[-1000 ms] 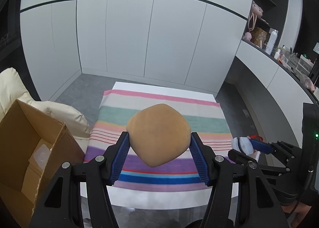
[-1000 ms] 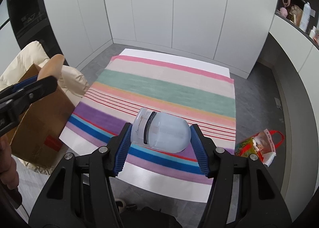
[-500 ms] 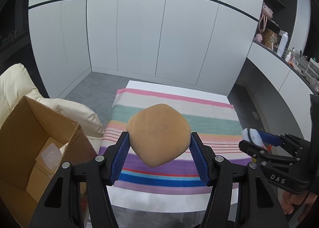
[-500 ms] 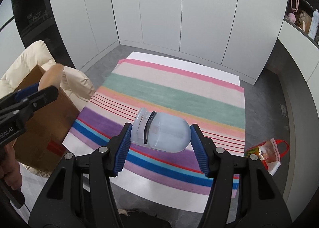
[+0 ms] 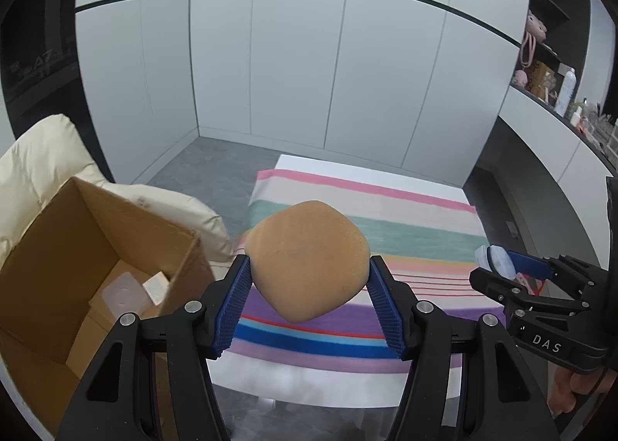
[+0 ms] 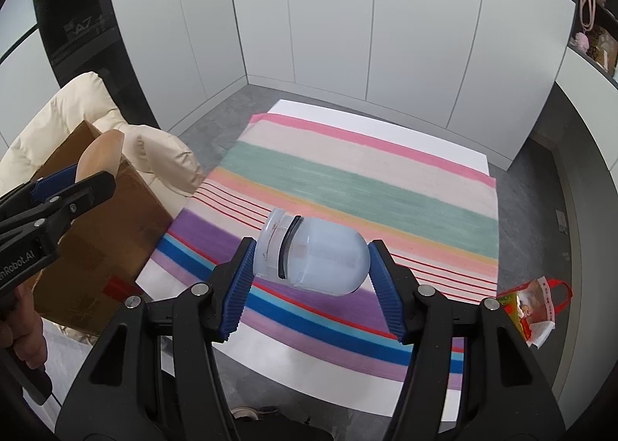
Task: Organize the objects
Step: 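Lift and carry the sponge and curler with both tools over the cardboard box, then open the left tool to drop the sponge while the right tool drops the curler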
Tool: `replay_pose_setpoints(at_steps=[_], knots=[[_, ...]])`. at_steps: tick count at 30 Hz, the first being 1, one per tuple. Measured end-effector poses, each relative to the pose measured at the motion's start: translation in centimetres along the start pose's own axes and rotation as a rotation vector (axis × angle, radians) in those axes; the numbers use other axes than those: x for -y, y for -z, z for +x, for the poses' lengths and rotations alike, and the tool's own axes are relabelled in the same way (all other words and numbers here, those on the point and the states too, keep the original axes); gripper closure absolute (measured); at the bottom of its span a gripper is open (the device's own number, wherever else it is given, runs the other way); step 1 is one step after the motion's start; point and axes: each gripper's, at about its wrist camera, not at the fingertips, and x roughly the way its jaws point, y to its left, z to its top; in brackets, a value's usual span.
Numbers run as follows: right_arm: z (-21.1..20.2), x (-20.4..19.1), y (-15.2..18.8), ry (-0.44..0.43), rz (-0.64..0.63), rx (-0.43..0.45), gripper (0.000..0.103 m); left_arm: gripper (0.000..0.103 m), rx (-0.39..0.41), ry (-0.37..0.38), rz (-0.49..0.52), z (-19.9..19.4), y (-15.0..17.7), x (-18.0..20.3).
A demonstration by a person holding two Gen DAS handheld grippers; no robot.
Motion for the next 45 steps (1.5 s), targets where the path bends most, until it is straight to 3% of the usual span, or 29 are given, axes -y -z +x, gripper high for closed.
replay_pose_setpoints(at_steps=[19, 37, 43, 45], knots=[[1.9, -7.5, -1.4, -0.069, -0.093, -0.004, 0.042, 0.041, 0.022, -0.105, -0.083, -2.3, 1.3, -7.5], [2.1, -16.5, -2.2, -0.199, -0.196, 0.004, 0.042, 0.039, 0.023, -0.221, -0.186, -5.2, 3.5, -14.7], [1.9, -19.6, -2.1, -0.227, -0.248, 0.019, 0.042, 0.029, 0.039, -0.266, -0.210, -6.5, 4.5, -16.5], [2.1, -20.7, -2.1, -0.239, -0.260, 0.015, 0.042, 0.012, 0.050, -0.271, -0.219, -7.0, 4.8, -17.0]])
